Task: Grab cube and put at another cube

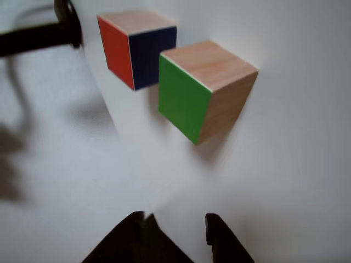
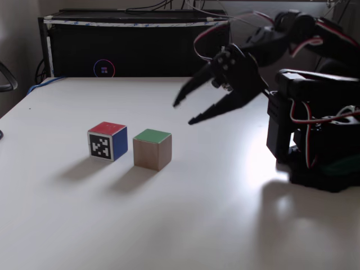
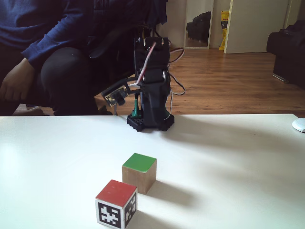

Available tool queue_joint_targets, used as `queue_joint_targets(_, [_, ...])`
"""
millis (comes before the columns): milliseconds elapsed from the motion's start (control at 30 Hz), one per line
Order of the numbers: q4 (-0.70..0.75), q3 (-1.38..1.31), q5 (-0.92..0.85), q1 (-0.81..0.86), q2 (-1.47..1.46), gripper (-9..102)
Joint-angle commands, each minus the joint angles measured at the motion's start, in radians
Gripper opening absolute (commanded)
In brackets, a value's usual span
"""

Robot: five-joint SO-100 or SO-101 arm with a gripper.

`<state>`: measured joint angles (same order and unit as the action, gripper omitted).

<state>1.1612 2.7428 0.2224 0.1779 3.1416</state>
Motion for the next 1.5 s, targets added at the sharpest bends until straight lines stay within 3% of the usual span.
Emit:
queue_joint_targets(0, [-0.034,-0.17,0.031,-0.009,-0.235,21])
queue_joint_targets(167, [0.015,-0.446,0.061,0.029,-0.683,23])
queue_joint_targets(367, [0.129,-0.673,0.026,0.094,-1.012,28])
queue_joint_targets(633, [0.156,-0.684,0.017,0.12,-1.049,36])
queue_joint_targets(1000, [0.091,-0.672,0.101,0.126,-1.077,39])
queue_joint_targets(1467, [0.017,-0.736,0.167,0.147,-1.322,39])
